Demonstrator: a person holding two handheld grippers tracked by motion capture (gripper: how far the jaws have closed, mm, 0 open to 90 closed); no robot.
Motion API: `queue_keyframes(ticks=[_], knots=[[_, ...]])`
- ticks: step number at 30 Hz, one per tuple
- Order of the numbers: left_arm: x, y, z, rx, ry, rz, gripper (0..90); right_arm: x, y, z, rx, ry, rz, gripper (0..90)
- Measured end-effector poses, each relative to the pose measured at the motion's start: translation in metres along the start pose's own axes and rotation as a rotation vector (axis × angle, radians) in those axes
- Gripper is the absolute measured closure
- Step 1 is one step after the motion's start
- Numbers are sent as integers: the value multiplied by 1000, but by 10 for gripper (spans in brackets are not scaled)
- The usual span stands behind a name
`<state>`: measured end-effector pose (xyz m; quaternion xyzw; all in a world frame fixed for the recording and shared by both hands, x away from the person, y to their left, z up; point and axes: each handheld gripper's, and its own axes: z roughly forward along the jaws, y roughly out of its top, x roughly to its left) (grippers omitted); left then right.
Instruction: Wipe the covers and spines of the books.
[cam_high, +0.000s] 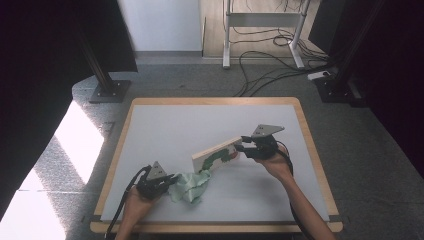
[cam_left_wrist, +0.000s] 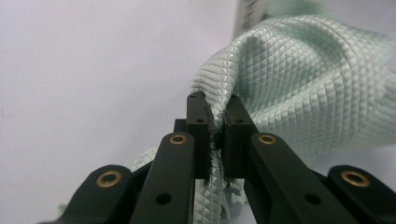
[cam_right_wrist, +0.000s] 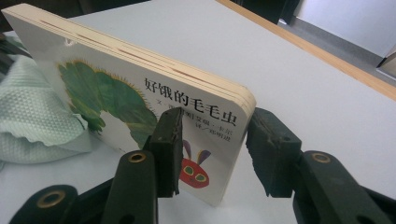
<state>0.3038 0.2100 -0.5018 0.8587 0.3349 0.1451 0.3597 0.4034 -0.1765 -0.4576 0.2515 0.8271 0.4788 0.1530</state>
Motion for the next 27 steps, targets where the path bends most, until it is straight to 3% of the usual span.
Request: queue_keyframes(ticks=[10,20,27], knots=[[-3,16,38,7,-53,-16,834,2,0,-2,9,-4,-7,553],[-6,22,48,-21,-90,-38,830,1,0,-1,2,-6,1,551],[-6,25,43,-53,-97,-56,832,1,-1,0,0,-8,2,551]])
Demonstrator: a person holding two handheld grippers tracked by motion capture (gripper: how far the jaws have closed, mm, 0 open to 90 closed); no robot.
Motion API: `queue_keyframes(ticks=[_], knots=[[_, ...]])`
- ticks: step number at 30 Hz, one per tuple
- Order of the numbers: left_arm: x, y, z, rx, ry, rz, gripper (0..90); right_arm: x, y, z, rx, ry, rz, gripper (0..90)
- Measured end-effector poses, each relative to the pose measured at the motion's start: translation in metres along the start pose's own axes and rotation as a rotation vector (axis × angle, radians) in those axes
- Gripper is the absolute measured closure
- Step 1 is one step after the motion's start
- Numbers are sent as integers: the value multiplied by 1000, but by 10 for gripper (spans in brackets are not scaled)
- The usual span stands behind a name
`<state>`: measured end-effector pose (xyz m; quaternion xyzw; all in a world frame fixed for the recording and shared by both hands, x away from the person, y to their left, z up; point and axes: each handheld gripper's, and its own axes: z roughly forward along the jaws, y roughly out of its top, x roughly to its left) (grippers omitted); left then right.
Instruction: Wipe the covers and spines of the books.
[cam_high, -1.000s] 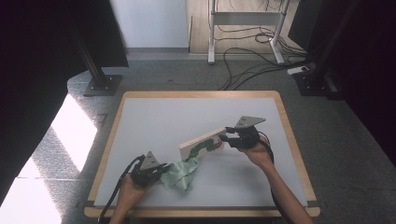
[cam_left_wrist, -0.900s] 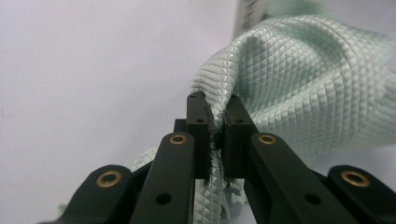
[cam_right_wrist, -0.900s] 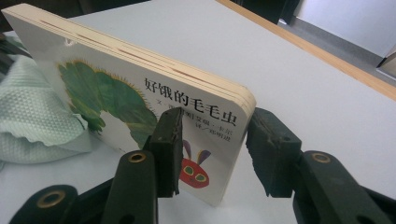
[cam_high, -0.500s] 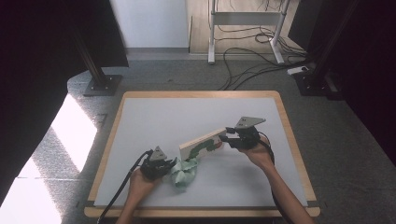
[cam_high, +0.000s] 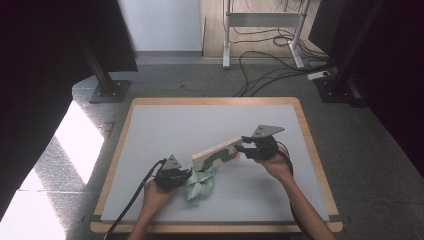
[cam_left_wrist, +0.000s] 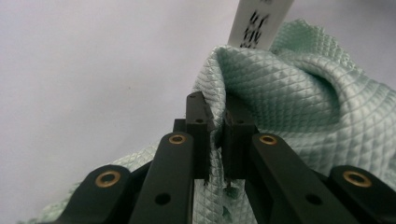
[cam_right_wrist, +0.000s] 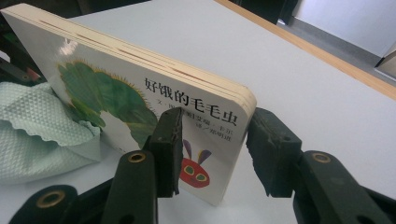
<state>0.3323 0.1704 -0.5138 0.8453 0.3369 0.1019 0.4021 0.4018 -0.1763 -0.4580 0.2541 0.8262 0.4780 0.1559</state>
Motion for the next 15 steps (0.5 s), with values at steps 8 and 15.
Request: queue_keyframes(ticks=[8,15], knots=[[-3,13,-15,-38,0,6,831,0,0,0,1,0,-5,549],[-4,30,-32,-71,9,35,831,1,0,-1,-1,-1,-3,548]])
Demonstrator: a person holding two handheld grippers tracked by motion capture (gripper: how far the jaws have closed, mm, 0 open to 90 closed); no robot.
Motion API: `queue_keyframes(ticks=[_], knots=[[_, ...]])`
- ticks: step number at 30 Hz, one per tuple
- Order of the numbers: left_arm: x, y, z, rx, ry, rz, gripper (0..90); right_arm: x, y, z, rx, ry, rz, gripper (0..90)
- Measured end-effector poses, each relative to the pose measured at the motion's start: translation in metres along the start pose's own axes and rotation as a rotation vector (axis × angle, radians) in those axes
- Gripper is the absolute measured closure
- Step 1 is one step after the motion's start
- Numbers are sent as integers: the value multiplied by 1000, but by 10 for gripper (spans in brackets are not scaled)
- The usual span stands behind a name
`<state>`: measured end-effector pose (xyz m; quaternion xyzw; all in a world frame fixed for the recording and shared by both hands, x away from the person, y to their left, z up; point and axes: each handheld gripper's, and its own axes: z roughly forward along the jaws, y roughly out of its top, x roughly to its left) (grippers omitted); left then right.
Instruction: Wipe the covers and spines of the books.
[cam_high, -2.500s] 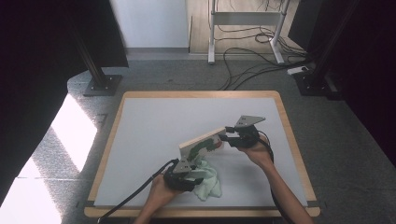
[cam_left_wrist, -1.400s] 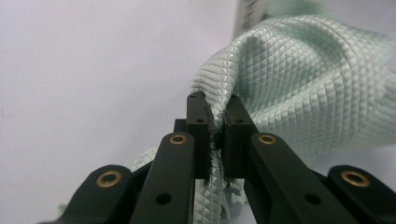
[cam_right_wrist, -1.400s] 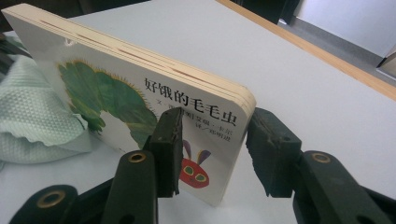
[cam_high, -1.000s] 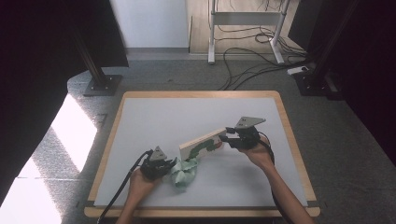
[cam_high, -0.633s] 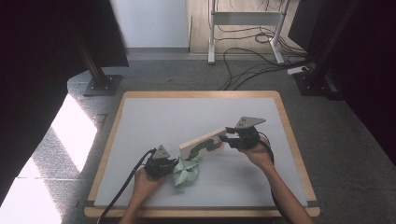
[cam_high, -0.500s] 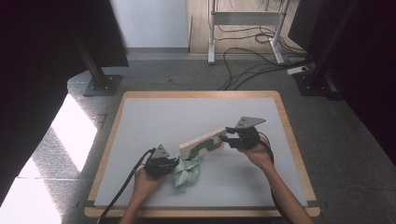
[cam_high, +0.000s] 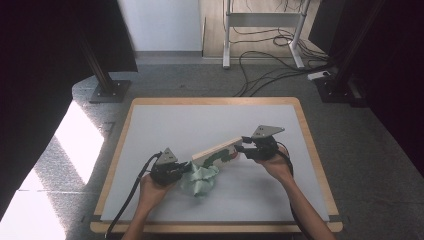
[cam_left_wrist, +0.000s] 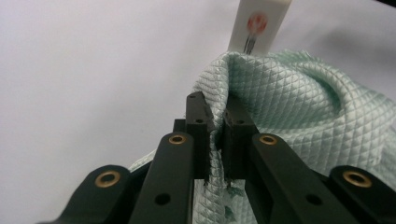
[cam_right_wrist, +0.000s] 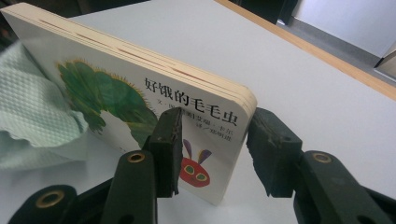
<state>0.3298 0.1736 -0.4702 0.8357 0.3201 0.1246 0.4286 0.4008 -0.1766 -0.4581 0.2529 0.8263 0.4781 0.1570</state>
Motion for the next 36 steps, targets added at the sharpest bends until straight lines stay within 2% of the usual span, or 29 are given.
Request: queue_keyframes(ticks=[7,11,19,33,36], knots=[[-2,23,-19,-50,14,27,830,0,0,0,0,2,1,548],[-3,26,-21,-46,18,35,831,0,-1,-1,0,4,0,547],[-2,12,-11,-46,9,-6,832,0,-1,-1,-3,6,2,547],[1,-25,28,74,37,-36,834,0,-2,0,-5,2,5,546],[2,-30,32,78,33,-48,834,0,-2,0,-5,2,5,546]])
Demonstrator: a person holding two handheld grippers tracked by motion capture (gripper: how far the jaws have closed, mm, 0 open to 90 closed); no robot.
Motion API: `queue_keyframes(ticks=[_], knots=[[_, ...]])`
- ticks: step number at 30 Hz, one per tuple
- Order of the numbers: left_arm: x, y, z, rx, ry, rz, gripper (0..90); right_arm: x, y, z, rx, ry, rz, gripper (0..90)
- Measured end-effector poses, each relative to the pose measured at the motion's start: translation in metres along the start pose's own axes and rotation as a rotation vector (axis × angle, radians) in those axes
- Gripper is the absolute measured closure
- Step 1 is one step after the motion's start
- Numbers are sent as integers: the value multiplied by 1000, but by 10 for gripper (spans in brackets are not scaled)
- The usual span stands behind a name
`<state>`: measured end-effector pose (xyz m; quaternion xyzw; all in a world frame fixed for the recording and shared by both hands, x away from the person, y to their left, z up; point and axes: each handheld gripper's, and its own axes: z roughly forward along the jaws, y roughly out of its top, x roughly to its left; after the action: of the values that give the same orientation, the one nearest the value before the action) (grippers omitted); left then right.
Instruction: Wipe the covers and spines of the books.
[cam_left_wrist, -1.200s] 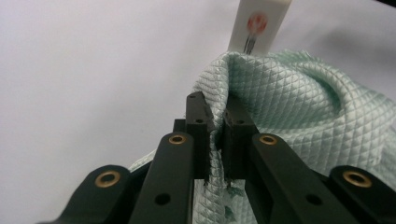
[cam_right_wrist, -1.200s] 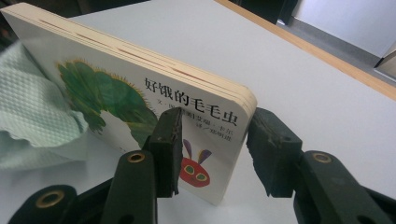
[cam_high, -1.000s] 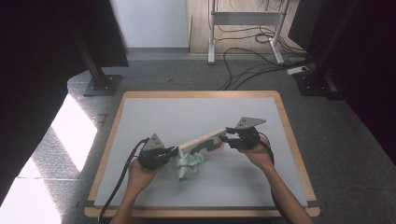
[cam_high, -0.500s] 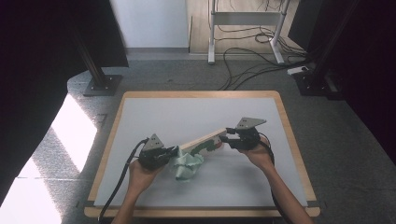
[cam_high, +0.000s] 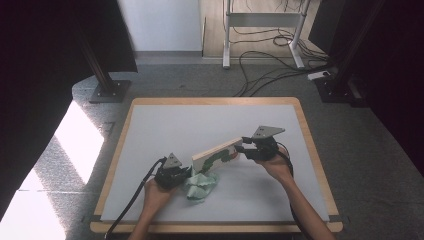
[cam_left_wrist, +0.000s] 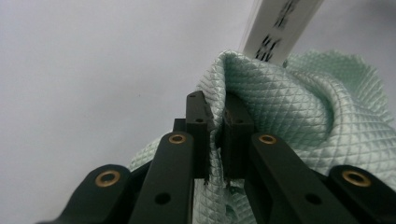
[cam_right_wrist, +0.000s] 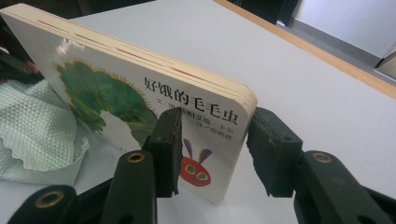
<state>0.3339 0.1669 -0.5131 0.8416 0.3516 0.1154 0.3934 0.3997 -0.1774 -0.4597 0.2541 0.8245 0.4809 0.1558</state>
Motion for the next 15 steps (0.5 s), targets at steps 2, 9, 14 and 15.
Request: queue_keyframes(ticks=[2,9,14,15], knots=[[0,-2,2,0,0,-4,834,0,0,0,-2,2,1,547],[3,-1,-2,-4,-5,10,829,0,-2,0,2,1,1,548],[8,1,-10,-14,11,7,826,0,-2,0,6,0,-3,548],[9,1,-13,-17,14,7,826,0,-2,0,8,-1,-3,548]])
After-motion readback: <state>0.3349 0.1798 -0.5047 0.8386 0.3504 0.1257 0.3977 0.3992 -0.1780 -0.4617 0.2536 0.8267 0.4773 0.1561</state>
